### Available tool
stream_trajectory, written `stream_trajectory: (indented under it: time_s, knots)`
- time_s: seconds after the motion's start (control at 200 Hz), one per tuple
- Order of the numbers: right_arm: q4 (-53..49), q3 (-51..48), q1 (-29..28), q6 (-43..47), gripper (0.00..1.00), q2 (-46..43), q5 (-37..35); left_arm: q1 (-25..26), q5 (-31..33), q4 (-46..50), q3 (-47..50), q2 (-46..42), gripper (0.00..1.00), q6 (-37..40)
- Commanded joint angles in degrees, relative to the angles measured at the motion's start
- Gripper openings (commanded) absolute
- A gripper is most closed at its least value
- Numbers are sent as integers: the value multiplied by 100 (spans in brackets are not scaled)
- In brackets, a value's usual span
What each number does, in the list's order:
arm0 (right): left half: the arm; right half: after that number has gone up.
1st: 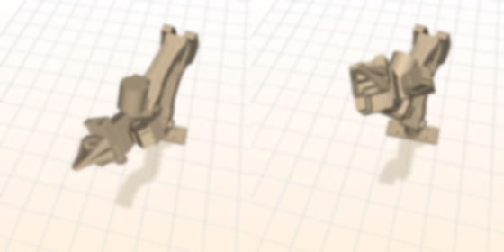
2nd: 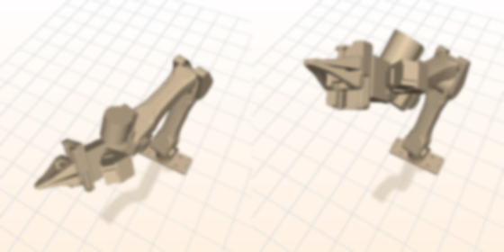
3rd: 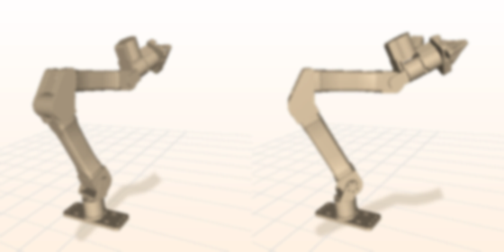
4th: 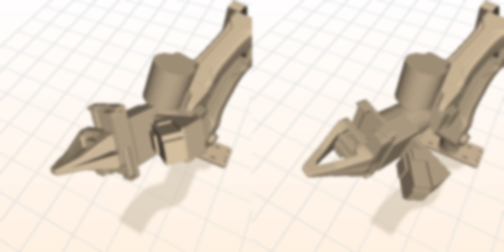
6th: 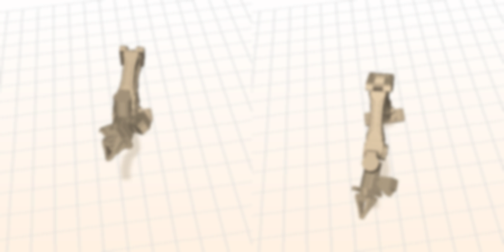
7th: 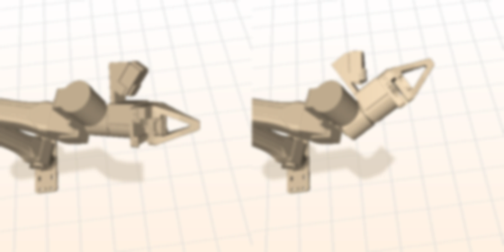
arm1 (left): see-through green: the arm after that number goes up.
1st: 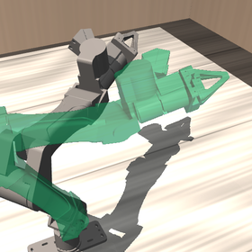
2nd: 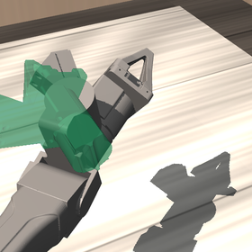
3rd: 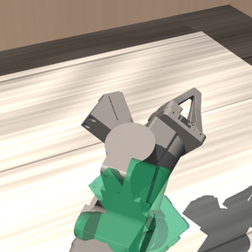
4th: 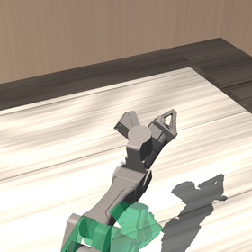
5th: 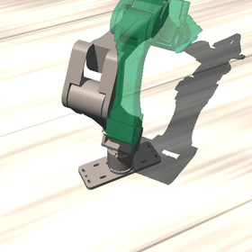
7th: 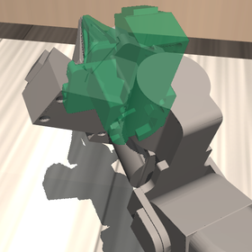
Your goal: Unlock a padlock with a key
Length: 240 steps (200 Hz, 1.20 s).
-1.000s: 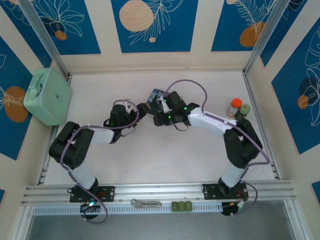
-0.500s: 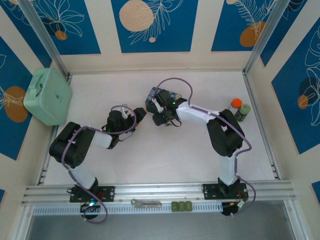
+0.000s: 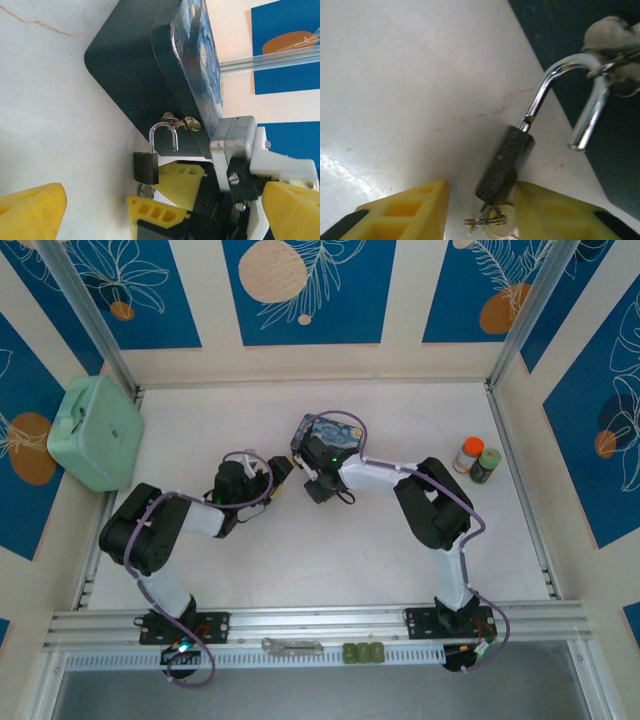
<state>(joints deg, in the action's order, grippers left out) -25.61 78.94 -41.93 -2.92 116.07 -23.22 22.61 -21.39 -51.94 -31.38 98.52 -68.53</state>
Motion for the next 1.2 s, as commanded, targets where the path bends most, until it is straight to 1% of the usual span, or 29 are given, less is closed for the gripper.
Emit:
stream_trajectory:
  time_s: [0.0,0.105,0.17,0.24,0.36,0.505,0.625,0.77,0.9,1.05,1.135,1.195]
  knots:
    - [139,54,87,-188,36,12,-83,-70,-55,77,-140,-192,100,146]
    - [250,35,183,-421,23,-17,158,-66,-66,114,-141,-217,100,162]
    - [372,-19,219,-411,15,-72,362,-68,-67,131,-138,-236,100,167]
    - [607,-132,229,-106,7,-156,636,-67,-83,156,-133,-241,100,186]
    - [920,-263,272,648,0,-234,802,-62,-135,185,-149,-254,100,212]
    - [1017,-239,404,1571,0,-263,1115,-67,-146,210,-154,-287,100,218]
    - [1318,-274,439,1986,0,-259,1294,-67,-138,224,-141,-315,100,226]
    - [1359,-99,536,1811,0,-105,1498,-63,-129,313,-128,-415,100,261]
    - [1392,-6,664,1628,0,-59,1856,-64,-120,493,-123,-554,100,361]
    - [1530,95,712,1748,0,-9,1927,-62,-100,615,-128,-661,100,435]
    - [1404,332,713,1795,0,138,1801,-64,-100,605,-117,-681,100,431]
    - [1339,487,745,1700,0,188,1971,-58,-103,598,-106,-688,100,428]
